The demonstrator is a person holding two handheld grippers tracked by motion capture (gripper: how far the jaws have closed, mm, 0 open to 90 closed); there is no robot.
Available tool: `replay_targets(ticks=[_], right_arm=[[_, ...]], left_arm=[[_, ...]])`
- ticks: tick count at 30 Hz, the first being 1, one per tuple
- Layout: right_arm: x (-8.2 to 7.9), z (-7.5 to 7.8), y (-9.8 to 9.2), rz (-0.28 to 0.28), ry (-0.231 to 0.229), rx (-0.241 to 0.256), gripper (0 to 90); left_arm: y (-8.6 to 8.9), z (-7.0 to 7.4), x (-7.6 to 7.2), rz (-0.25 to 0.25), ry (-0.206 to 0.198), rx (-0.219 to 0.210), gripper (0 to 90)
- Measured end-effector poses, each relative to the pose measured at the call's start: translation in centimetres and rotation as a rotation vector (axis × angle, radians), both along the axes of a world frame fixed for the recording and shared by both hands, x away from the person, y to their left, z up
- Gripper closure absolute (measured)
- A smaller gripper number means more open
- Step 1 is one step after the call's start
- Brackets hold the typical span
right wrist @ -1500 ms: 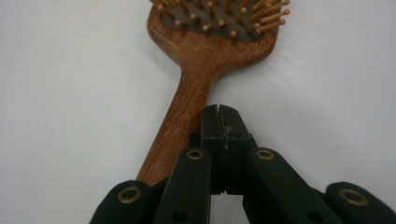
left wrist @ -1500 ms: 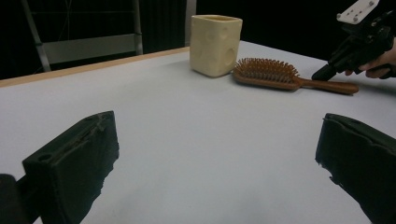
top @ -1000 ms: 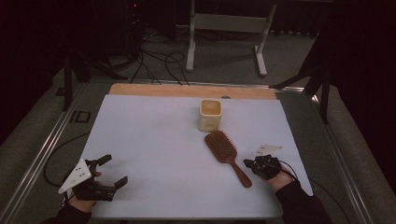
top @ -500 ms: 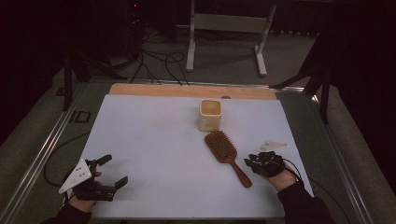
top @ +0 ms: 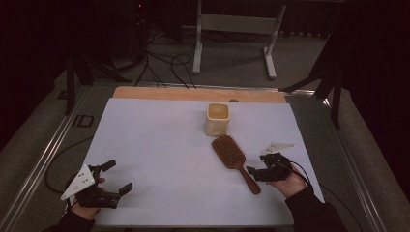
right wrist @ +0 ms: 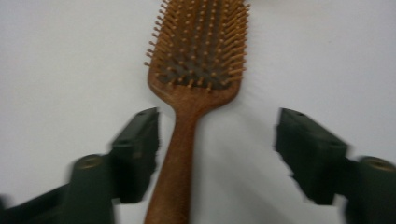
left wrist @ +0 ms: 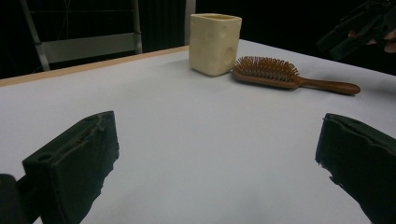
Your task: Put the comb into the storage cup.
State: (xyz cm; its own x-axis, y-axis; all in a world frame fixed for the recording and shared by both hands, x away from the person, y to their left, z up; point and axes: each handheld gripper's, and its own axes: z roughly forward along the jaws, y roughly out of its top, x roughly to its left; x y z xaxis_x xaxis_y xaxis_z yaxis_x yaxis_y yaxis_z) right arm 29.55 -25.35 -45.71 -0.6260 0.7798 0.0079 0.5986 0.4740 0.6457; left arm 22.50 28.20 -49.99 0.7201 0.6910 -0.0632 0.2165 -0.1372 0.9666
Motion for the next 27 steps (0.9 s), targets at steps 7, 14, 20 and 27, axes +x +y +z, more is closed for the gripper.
replay_targets(ticks=[7,14,20,27], right_arm=[[0.4,0.1,1.2,0.018,0.042,-0.009,13.2],[0.9,0.1,2.2,0.022,0.065,-0.046,13.7],[1.5,0.2,3.0,0.047,0.100,-0.089,14.8],[2.2,-0.3,4.1,0.042,0.169,-0.130,13.2]], left_arm=[[0.0,0.0,0.0,0.001,0.001,-0.003,0.1],[0.0,0.0,0.0,0.000,0.000,-0.003,0.1],[0.1,0.0,0.0,-0.001,0.001,-0.003,0.1],[0.1,0.0,0.0,-0.001,0.002,-0.004,0.1]])
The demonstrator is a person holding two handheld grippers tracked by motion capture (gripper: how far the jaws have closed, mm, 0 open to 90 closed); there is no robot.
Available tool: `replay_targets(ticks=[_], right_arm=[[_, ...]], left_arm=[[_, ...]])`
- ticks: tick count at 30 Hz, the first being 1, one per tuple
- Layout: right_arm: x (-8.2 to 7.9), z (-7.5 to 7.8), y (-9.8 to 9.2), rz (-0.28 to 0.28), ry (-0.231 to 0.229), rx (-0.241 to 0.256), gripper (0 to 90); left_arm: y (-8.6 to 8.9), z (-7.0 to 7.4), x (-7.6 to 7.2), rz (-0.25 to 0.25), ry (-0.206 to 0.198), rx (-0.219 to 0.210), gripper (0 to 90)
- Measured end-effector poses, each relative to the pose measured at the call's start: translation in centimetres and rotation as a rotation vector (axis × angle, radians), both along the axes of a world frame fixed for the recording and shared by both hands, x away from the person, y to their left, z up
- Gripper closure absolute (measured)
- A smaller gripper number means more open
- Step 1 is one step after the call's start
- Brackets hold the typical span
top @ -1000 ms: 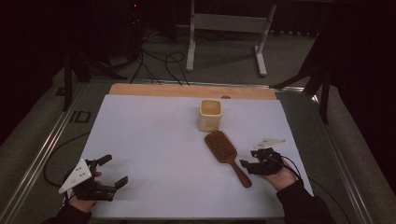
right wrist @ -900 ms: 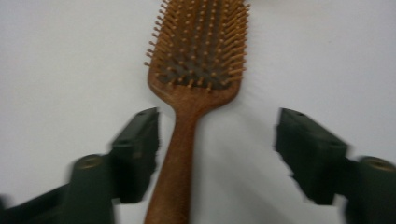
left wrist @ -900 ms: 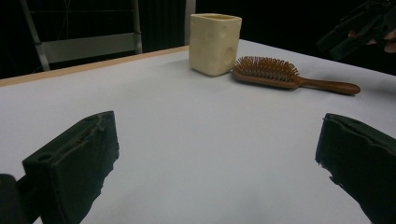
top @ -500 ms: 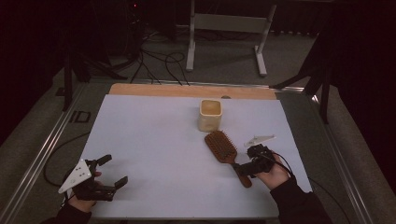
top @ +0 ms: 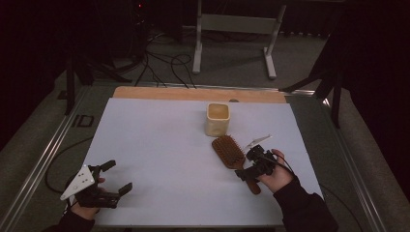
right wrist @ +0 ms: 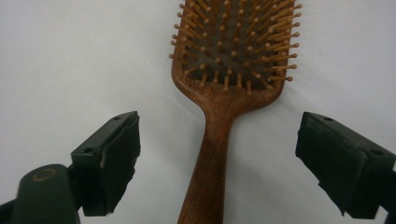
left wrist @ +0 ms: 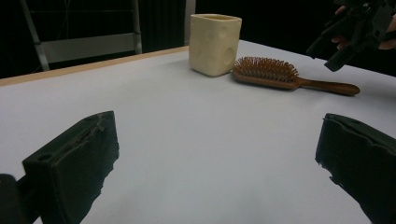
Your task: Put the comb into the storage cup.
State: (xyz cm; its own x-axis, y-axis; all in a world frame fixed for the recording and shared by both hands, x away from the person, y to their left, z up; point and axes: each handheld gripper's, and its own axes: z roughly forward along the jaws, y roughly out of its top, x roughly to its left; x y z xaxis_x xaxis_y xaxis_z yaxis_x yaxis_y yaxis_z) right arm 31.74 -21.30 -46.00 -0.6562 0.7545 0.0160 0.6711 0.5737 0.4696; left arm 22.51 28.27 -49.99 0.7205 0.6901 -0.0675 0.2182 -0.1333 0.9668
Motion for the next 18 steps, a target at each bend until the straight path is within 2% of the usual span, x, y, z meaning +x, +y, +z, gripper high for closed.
replay_targets(ticks=[2,18], right_arm=[[0.1,-0.1,0.4,-0.009,-0.007,-0.015,11.1],[1.0,-1.2,1.6,-0.048,0.114,-0.094,16.5]], left_arm=[[0.0,0.0,0.0,-0.001,-0.001,0.000,0.1],[0.0,0.0,0.0,-0.005,0.001,0.000,0.1]])
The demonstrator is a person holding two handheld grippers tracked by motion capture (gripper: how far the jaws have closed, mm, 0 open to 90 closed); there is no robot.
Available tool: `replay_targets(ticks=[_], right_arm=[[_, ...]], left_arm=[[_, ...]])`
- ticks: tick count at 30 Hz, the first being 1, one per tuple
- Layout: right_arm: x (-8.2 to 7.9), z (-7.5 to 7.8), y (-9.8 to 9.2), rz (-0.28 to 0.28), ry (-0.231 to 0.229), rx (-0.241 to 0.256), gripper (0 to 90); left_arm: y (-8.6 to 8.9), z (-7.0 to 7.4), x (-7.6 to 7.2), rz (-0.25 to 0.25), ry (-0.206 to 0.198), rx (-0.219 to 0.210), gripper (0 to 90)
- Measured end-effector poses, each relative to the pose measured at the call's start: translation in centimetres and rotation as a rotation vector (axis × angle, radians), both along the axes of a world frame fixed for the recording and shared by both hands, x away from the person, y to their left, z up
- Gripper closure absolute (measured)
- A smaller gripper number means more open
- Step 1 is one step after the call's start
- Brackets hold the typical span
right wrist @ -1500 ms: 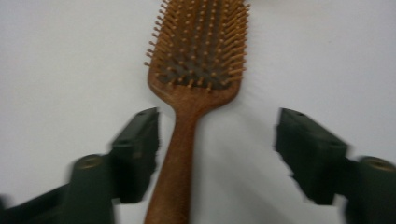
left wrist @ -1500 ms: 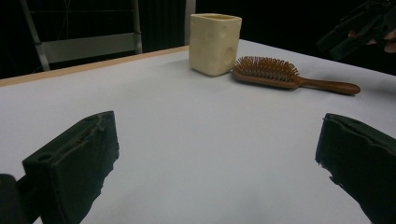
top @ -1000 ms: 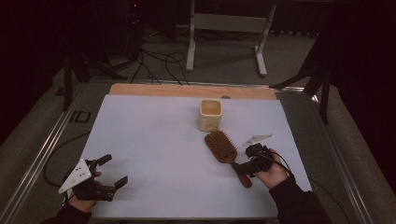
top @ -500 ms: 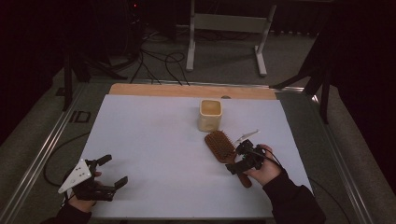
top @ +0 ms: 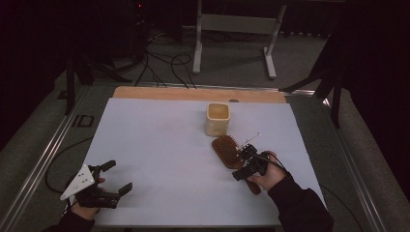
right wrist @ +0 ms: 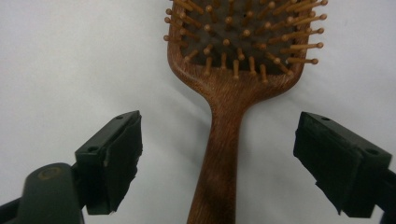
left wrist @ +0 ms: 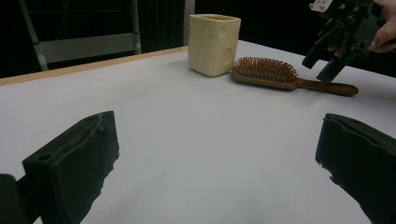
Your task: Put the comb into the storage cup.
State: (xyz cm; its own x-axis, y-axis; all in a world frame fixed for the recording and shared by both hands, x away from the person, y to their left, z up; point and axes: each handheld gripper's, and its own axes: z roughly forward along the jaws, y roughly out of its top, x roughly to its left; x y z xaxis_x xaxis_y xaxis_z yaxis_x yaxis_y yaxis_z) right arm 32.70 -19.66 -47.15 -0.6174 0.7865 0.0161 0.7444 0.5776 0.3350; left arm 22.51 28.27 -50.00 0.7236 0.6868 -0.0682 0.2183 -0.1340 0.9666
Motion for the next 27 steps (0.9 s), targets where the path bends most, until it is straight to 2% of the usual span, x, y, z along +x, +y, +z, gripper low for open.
replay_targets(ticks=[6,11,16,22,27], right_arm=[[0.4,-0.3,0.2,-0.025,0.049,-0.002,19.2],[0.7,-0.4,0.1,-0.041,0.058,0.001,24.7],[0.9,-0.5,0.5,-0.043,0.073,-0.017,30.3],[1.1,-0.8,0.9,-0.038,0.092,-0.043,41.2],[1.3,-1.1,1.1,-0.041,0.098,-0.071,45.9]], left_arm=[[0.0,0.0,0.0,0.002,0.002,-0.003,0.1],[0.0,0.0,0.0,0.000,0.002,-0.001,0.1],[0.0,0.0,0.0,-0.004,0.006,-0.002,0.1],[0.0,0.0,0.0,-0.005,0.007,-0.004,0.1],[0.0,0.0,0.0,-0.006,0.008,-0.006,0.1]])
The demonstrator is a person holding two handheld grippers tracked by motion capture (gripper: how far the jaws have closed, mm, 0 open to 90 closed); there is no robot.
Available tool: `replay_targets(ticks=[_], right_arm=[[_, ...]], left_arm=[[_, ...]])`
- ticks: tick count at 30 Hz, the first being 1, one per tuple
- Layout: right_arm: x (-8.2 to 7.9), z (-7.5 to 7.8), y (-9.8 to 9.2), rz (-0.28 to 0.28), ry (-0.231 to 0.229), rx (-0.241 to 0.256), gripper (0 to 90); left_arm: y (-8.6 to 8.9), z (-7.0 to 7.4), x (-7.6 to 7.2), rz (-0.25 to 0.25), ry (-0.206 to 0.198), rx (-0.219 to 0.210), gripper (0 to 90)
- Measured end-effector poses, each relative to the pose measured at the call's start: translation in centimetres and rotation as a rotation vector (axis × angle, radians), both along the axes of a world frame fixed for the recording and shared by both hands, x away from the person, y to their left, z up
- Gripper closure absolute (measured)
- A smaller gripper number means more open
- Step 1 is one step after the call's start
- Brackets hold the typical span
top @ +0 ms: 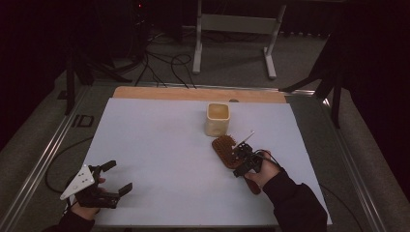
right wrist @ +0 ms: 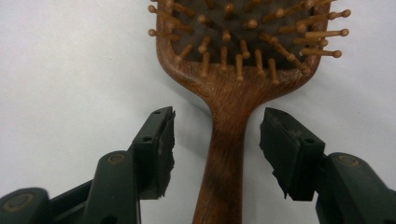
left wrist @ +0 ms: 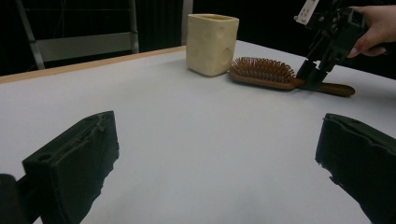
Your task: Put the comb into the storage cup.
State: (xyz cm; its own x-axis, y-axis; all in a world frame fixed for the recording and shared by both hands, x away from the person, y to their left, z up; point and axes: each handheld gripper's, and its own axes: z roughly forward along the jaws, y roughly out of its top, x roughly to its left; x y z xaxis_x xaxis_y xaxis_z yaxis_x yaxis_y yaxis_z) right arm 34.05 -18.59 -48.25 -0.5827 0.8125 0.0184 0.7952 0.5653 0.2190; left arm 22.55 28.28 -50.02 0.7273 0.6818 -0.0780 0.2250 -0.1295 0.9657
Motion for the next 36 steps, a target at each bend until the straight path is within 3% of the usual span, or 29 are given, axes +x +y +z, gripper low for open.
replay_targets(ticks=[15,25,30,36], right_arm=[[0.62,-0.60,0.19,-0.009,0.024,-0.055,67.0],[0.74,-0.60,0.37,0.004,0.029,-0.077,68.8],[0.73,-0.63,0.41,-0.027,0.033,-0.079,69.7],[0.14,-0.70,0.77,-0.038,-0.002,-0.101,71.9]], left_arm=[[0.01,-0.01,0.02,-0.001,0.002,-0.006,0.1],[0.00,-0.01,0.01,-0.002,0.003,-0.005,0.1],[-0.04,-0.05,0.02,-0.003,0.005,-0.002,0.1],[-0.04,-0.06,-0.01,-0.003,0.005,-0.001,0.1]])
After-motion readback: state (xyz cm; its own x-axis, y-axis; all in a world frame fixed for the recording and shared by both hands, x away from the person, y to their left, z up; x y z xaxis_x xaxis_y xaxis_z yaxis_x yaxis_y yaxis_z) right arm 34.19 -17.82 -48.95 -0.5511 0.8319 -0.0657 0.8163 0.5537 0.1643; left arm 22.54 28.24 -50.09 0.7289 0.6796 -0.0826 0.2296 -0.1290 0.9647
